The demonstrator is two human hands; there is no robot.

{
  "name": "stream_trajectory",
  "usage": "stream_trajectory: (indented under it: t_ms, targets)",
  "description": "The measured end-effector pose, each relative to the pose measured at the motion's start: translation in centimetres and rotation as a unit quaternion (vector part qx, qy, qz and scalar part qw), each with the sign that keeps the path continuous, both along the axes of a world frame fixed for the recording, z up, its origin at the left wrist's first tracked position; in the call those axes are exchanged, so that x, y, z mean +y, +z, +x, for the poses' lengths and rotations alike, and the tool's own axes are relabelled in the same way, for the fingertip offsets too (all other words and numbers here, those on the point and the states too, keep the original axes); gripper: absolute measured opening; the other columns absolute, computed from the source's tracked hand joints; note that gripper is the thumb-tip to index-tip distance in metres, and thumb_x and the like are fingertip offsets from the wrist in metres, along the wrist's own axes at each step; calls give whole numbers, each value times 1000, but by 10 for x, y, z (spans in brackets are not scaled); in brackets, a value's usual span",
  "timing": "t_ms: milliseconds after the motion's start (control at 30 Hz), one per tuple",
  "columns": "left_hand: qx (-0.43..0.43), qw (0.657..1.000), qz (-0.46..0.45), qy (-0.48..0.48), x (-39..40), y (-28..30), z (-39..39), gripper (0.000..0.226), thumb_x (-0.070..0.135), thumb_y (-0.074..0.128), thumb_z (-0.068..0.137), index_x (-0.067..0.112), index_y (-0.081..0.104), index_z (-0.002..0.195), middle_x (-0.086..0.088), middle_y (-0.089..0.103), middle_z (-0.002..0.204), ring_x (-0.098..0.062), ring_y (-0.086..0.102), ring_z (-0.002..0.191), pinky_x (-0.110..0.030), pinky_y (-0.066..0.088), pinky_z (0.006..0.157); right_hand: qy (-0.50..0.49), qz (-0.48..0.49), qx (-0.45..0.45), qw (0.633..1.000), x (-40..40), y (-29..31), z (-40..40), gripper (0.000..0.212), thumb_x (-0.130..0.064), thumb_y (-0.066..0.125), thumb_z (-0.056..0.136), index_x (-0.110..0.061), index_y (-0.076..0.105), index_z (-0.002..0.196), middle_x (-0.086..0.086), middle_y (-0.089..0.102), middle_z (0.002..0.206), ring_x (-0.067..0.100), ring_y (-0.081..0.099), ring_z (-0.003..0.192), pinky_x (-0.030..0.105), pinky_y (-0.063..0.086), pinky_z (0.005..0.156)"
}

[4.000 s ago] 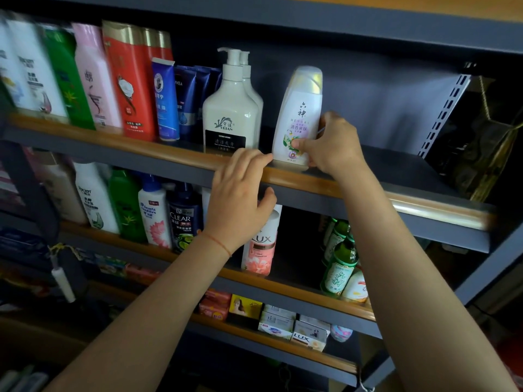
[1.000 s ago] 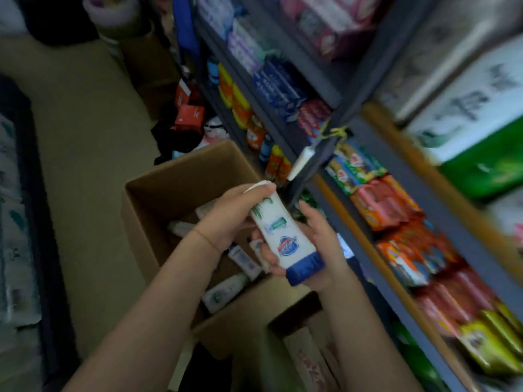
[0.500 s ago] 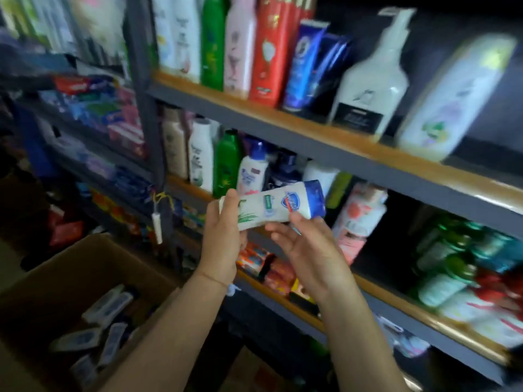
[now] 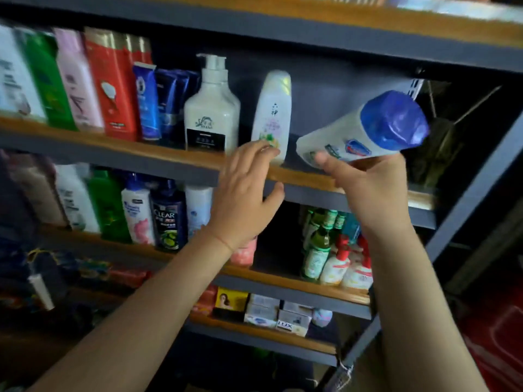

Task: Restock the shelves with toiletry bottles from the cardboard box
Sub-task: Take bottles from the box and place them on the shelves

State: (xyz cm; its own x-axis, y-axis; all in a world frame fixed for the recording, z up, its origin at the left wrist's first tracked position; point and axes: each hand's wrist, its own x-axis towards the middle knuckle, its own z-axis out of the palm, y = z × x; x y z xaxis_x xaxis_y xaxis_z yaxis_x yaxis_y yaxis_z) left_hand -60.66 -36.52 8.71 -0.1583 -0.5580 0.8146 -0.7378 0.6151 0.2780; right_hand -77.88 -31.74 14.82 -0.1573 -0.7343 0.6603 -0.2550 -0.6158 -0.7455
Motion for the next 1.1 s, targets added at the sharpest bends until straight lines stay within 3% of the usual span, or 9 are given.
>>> stream_trajectory:
  t_ms: [133, 300, 400, 500, 633, 933, 1033, 1100]
  targets:
    - [-81, 995, 33, 52, -22, -4, -10, 55, 34, 51, 84, 12, 52, 135, -8, 53, 137, -29, 43, 134, -52, 23, 118, -110, 28, 96, 989, -35, 14, -26, 45, -15, 87, 69, -8, 65, 108, -10, 70, 94, -4, 65, 82, 16, 53, 78]
    - [-61, 997, 8, 44, -34, -14, -10, 47, 34, 53, 83, 13, 58, 125, -4, 60, 124, -26, 49, 124, -49, 22, 119, -102, 106, 160, 976, -72, 21, -39, 51, -13, 87, 68, -18, 57, 110, -7, 68, 98, 8, 64, 88, 10, 48, 69]
    - [-40, 999, 10, 36, -36, -15, -13, 46, 35, 53, 84, 13, 59, 123, -3, 60, 121, -25, 50, 121, -48, 20, 120, -73, 176, 206, 960, -92, 31, -42, 51, -17, 87, 70, -15, 58, 113, -6, 67, 99, 5, 63, 84, 10, 49, 68]
    - [-37, 999, 5, 31, -37, -16, -13, 44, 36, 54, 84, 15, 59, 122, -2, 60, 120, -24, 48, 121, -47, 18, 121, -52, 237, 191, 951, -110, 35, -43, 46, -16, 84, 74, -13, 60, 113, -1, 68, 101, 13, 66, 83, 24, 56, 68]
    - [-35, 999, 6, 27, -38, -17, -13, 43, 36, 54, 84, 16, 58, 122, 0, 59, 119, -22, 48, 121, -46, 16, 122, -39, 273, 161, 947, -130, 36, -40, 46, -15, 81, 78, -11, 60, 119, 2, 68, 106, 13, 67, 79, 23, 53, 61]
    - [-34, 999, 20, 22, -39, -18, -14, 44, 38, 51, 85, 17, 56, 122, 1, 57, 120, -22, 46, 123, -46, 13, 122, -12, 296, 121, 947, -146, 31, -43, 50, -18, 82, 77, -11, 59, 122, 6, 70, 116, 15, 70, 88, 26, 56, 67]
    - [-37, 999, 18, 27, -39, -19, -15, 45, 38, 50, 84, 16, 56, 123, 1, 57, 120, -23, 47, 123, -46, 13, 122, -76, 279, 134, 948, -129, 32, -43, 81, -35, 86, 71, -13, 46, 138, 4, 60, 127, 20, 64, 105, 31, 55, 79]
    - [-50, 998, 19, 29, -40, -19, -13, 47, 40, 49, 85, 15, 55, 125, -1, 56, 122, -24, 46, 125, -47, 14, 122, -156, 209, 153, 953, -107, 29, -38, 81, -41, 84, 72, -15, 47, 138, 2, 56, 120, 15, 57, 107, 29, 50, 86]
